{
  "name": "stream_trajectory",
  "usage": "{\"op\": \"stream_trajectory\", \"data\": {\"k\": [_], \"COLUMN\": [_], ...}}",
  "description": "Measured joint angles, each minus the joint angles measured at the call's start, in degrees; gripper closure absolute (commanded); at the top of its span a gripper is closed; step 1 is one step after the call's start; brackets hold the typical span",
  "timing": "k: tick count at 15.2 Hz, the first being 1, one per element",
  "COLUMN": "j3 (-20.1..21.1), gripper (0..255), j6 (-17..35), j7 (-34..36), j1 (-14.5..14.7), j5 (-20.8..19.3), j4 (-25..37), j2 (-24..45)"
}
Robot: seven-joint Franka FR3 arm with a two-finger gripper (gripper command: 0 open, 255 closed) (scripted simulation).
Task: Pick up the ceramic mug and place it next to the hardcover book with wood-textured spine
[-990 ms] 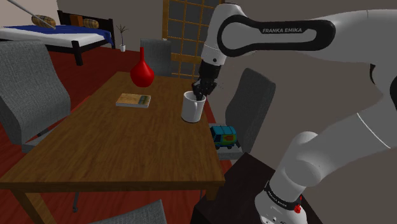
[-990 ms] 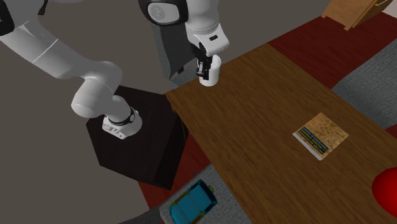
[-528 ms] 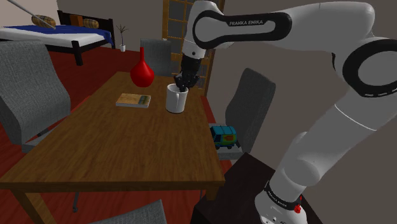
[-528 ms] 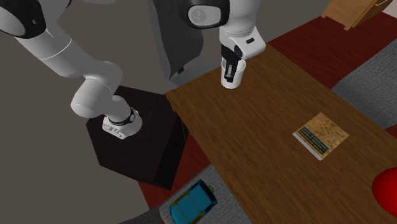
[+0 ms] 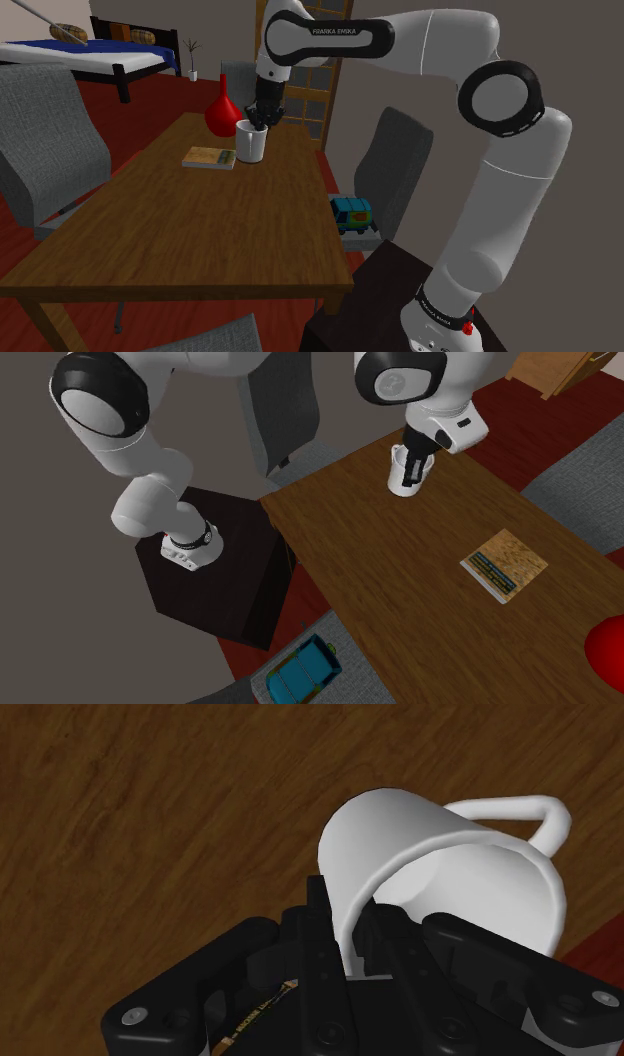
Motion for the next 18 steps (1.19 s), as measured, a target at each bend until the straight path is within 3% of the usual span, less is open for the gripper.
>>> {"op": "stream_trajectory", "data": {"k": [5, 8, 9, 10, 12, 18], "j3": [-0.11, -0.49, -0.78, -0.92, -0.96, -0.8], "gripper": [255, 255, 255, 255, 255, 255], "j6": [-5.45, -12.04, -15.67, -16.79, -15.75, -8.56], "j7": [0.88, 1.2, 1.06, 0.98, 0.94, 0.9], "j1": [1.32, 3.12, 4.16, 4.37, 4.27, 3.28], "j5": [-2.72, -4.48, -5.15, -5.33, -5.34, -4.96], "j4": [19.73, 37.73, 47.1, 49.99, 49.22, 38.61], "j2": [14.46, 25.92, 31.49, 33.47, 33.75, 30.35]}}
